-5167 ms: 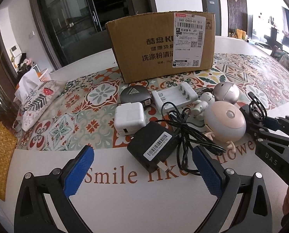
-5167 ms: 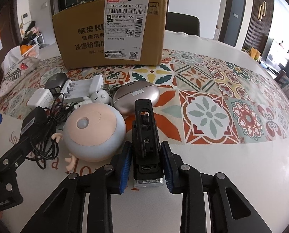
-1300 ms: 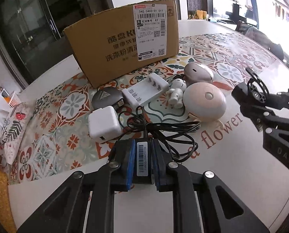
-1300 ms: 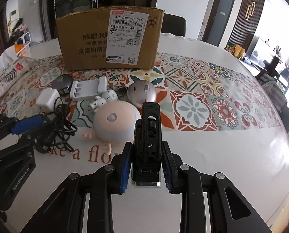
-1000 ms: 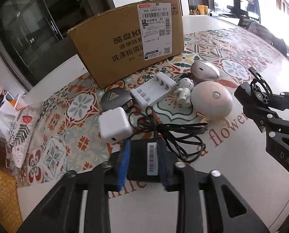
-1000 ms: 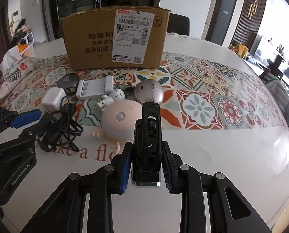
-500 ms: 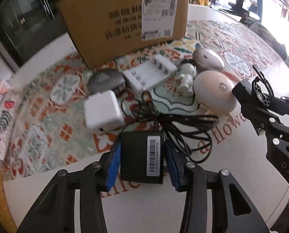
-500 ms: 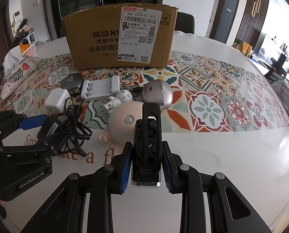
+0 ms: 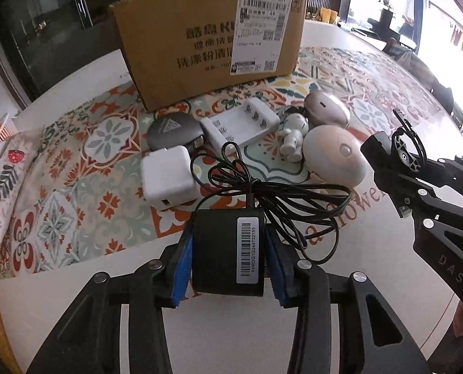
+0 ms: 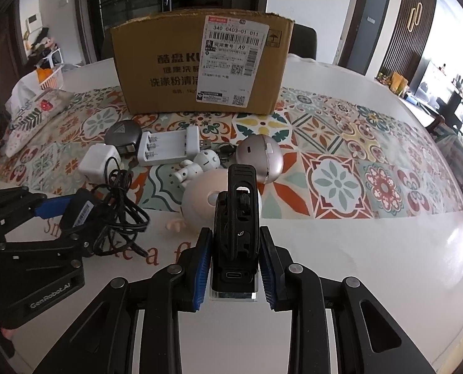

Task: Organize rigid objects
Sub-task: 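Carry the remote and adapter in both tools over the cardboard box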

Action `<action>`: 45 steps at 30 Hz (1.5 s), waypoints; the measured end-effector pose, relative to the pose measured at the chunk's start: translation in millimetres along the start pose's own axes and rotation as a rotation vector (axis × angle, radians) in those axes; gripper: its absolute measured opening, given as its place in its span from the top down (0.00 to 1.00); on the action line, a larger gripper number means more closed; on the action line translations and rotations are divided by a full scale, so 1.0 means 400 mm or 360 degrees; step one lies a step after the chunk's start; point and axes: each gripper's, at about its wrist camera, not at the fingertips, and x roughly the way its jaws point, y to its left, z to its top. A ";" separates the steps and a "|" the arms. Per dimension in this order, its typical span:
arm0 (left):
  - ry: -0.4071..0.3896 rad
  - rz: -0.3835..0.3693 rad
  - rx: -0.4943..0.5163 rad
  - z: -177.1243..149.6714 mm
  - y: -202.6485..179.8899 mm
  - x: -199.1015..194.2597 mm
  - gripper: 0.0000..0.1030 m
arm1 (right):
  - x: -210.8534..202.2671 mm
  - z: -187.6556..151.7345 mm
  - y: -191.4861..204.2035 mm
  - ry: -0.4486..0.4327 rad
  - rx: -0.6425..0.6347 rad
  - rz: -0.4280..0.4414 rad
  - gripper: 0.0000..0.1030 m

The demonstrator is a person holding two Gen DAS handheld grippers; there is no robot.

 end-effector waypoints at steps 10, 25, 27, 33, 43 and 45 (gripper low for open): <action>-0.0160 0.0054 -0.0063 0.050 0.013 -0.114 0.59 | -0.080 0.044 -0.007 -0.0115 -0.0025 -0.0002 0.71; -0.0413 0.0123 -0.0167 0.166 0.064 -0.255 0.59 | -0.197 0.191 -0.011 -0.0399 -0.0045 0.0073 0.71; -0.0442 0.0127 -0.0177 0.186 0.075 -0.268 0.59 | -0.206 0.213 -0.013 -0.0433 -0.0035 0.0090 0.71; -0.0517 0.0125 -0.0195 0.251 0.106 -0.290 0.59 | -0.212 0.293 -0.021 -0.0513 0.0000 0.0144 0.71; -0.0620 0.0096 -0.0184 0.396 0.155 -0.282 0.59 | -0.185 0.445 -0.043 -0.0600 0.0059 0.0226 0.71; -0.0615 0.0089 -0.0180 0.433 0.165 -0.269 0.59 | -0.173 0.482 -0.048 -0.0605 0.0050 0.0215 0.71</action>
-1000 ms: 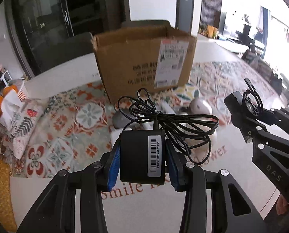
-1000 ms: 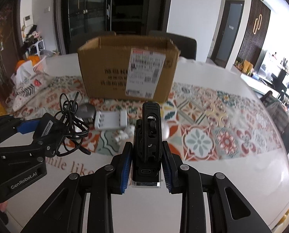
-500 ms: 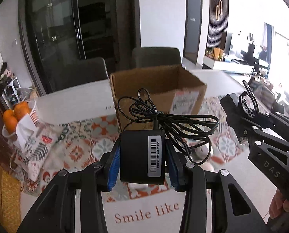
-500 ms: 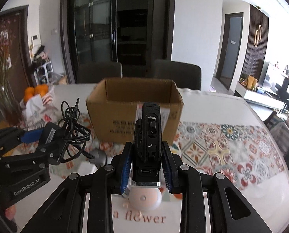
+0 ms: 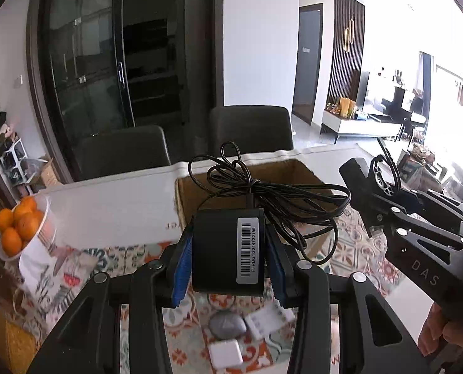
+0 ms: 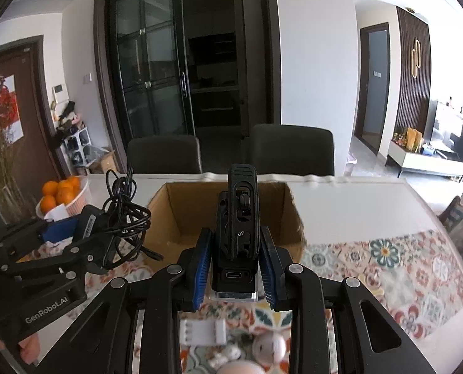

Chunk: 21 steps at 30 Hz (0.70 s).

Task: Organize rigid objects
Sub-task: 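Carry the remote and adapter in both tools over the cardboard box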

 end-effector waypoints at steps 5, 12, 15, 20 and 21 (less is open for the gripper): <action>0.0033 -0.0027 -0.0005 0.068 0.006 0.069 0.59 | 0.066 0.067 -0.019 0.0022 0.0002 -0.0002 0.71; 0.0122 -0.0021 0.0022 0.127 0.008 0.178 0.59 | 0.181 0.114 -0.052 0.0141 0.0044 0.0038 0.71; 0.0171 -0.0011 0.0019 0.128 0.010 0.222 0.59 | 0.240 0.120 -0.066 0.0212 0.0053 0.0036 0.71; 0.0252 -0.0021 0.0015 0.134 0.005 0.289 0.59 | 0.319 0.117 -0.081 0.0316 0.0047 0.0045 0.71; 0.0270 -0.0022 0.0011 0.132 0.005 0.300 0.59 | 0.328 0.116 -0.083 0.0332 0.0053 0.0044 0.71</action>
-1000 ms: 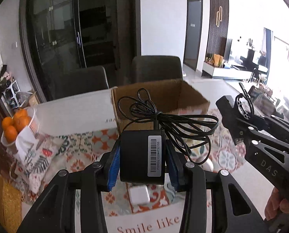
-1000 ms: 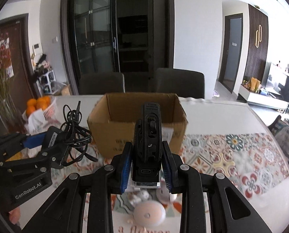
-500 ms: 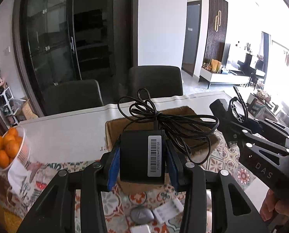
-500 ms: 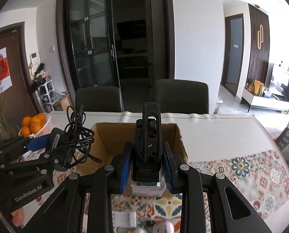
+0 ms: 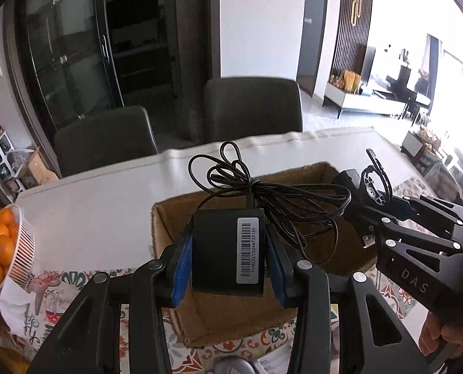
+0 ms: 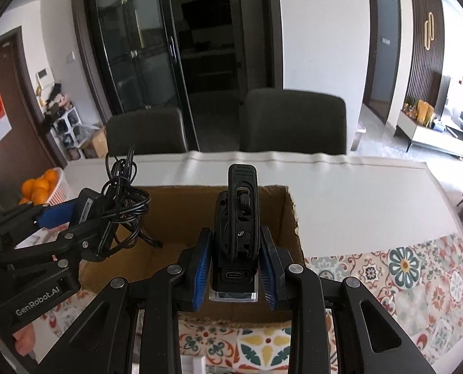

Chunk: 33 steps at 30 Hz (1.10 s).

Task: Organize rigid objects
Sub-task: 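Carry the remote and adapter in both tools over the cardboard box, then open both tools to drop the remote and adapter into the box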

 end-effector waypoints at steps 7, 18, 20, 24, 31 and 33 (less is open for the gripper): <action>0.0096 -0.0028 -0.0028 -0.014 0.001 0.054 0.59 | 0.063 -0.012 -0.023 0.0099 0.0016 0.0018 0.71; 0.0046 0.0096 -0.0004 -0.015 0.008 0.032 0.46 | 0.097 -0.032 -0.034 0.0148 0.0029 0.0044 0.58; 0.0012 0.0123 -0.0019 -0.023 0.013 0.013 0.39 | 0.076 -0.035 -0.032 0.0113 0.0040 -0.0001 0.46; -0.0040 0.0213 -0.0026 -0.043 0.019 -0.028 0.26 | 0.032 -0.043 -0.015 0.0065 0.0030 -0.0090 0.39; -0.0118 0.0335 -0.0079 -0.086 0.026 -0.103 0.03 | -0.071 -0.072 0.008 -0.0042 -0.0006 -0.0255 0.21; -0.0136 0.0351 -0.0102 -0.100 0.026 -0.124 0.00 | -0.099 -0.086 0.012 -0.0061 -0.0003 -0.0284 0.20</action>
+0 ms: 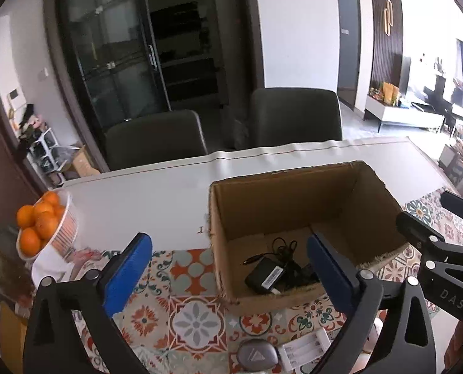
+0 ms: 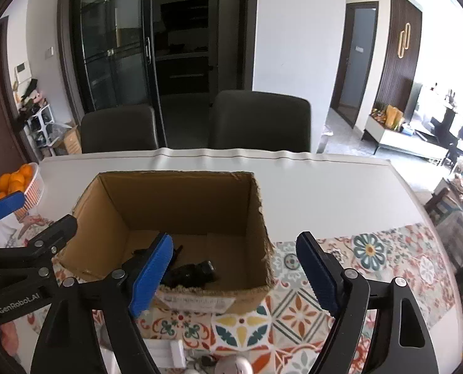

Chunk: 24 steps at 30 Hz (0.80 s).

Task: Organize rigid objects
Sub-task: 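Open both tools to drop the remote and adapter into the box, then move both open tools back toward the remaining items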

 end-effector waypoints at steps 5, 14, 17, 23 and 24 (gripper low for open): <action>-0.0025 0.0045 0.0010 -0.037 0.003 -0.053 0.00 | -0.055 -0.025 -0.005 -0.0047 -0.0007 -0.0049 0.17; -0.0062 0.0074 0.0000 -0.108 0.004 -0.130 0.00 | -0.147 -0.103 -0.008 -0.0108 0.0003 -0.0087 0.17; -0.0064 0.0071 -0.0021 -0.134 0.009 -0.154 0.00 | -0.170 -0.123 -0.006 -0.0118 0.0007 -0.0072 0.16; -0.0018 0.0070 -0.0039 -0.195 0.011 -0.176 0.00 | -0.198 -0.180 0.002 -0.0090 0.0029 -0.0041 0.15; -0.0006 0.0066 -0.0041 -0.207 0.011 -0.177 0.00 | -0.199 -0.194 0.005 -0.0078 0.0025 -0.0039 0.15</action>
